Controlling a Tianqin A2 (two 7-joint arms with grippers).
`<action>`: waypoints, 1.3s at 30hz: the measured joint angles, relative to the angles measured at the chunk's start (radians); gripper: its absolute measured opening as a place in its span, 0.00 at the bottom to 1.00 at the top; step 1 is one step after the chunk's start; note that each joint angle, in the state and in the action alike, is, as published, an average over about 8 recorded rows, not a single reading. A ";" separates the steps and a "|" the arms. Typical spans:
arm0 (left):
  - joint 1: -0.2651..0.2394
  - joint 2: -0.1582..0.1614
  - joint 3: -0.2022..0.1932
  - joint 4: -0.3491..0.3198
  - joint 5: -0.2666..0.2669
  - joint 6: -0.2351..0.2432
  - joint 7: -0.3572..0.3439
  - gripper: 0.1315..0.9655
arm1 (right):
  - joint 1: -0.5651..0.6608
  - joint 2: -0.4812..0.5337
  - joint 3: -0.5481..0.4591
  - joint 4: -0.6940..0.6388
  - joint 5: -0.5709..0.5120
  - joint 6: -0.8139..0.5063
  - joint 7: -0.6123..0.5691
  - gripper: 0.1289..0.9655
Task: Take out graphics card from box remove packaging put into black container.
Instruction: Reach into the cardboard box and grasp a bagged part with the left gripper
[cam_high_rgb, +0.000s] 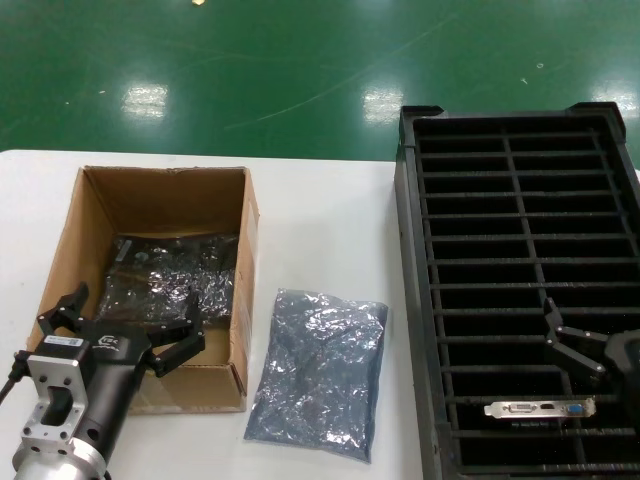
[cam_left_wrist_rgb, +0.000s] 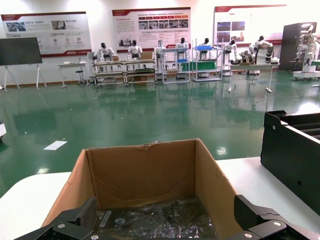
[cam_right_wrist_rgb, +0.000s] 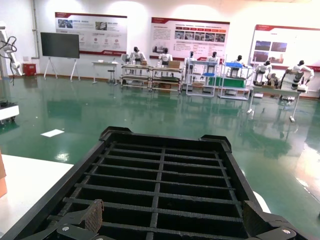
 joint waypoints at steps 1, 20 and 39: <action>0.000 0.000 0.000 0.000 0.000 0.000 0.000 1.00 | 0.000 0.000 0.000 0.000 0.000 0.000 0.000 1.00; -0.002 0.013 -0.032 0.003 -0.007 0.023 0.029 1.00 | 0.000 0.000 0.000 0.000 0.000 0.000 0.000 1.00; -0.234 -0.272 -0.040 0.135 0.277 0.252 0.367 1.00 | 0.000 0.000 0.000 0.000 0.000 0.000 0.000 1.00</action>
